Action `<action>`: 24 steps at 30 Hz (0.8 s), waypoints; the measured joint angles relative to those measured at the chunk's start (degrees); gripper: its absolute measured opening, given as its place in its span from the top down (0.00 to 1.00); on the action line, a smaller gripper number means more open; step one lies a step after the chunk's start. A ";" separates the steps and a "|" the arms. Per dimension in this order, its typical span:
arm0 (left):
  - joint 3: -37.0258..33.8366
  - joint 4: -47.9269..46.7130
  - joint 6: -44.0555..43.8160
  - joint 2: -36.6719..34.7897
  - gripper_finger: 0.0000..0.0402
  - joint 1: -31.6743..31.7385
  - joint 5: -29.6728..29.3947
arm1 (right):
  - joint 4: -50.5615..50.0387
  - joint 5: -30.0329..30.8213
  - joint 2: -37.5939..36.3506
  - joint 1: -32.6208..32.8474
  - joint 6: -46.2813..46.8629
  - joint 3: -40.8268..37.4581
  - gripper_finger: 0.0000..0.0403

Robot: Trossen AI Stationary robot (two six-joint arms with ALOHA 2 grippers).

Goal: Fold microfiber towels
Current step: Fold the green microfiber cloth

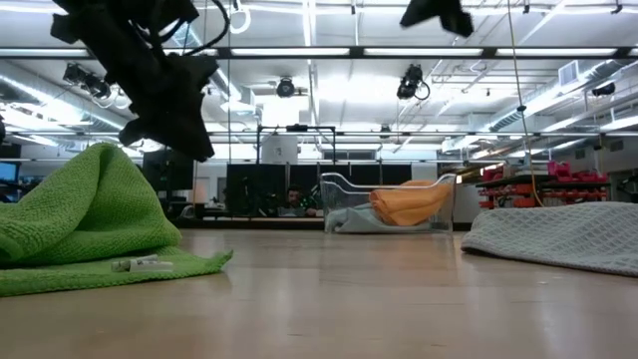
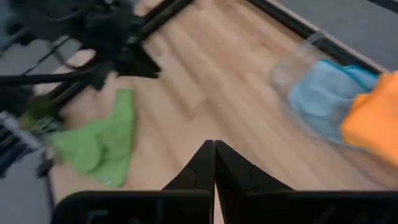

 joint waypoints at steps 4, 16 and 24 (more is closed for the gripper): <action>0.02 1.89 -4.15 0.00 0.79 -4.09 0.08 | -2.49 2.57 -3.19 7.01 1.85 0.00 0.97; 0.04 7.06 -24.77 0.00 0.79 -18.88 0.37 | -26.31 3.32 -6.74 26.74 11.04 0.02 0.97; 0.06 5.55 -44.31 -0.02 0.78 -27.11 3.29 | -28.72 8.30 -7.63 40.32 18.60 0.02 0.97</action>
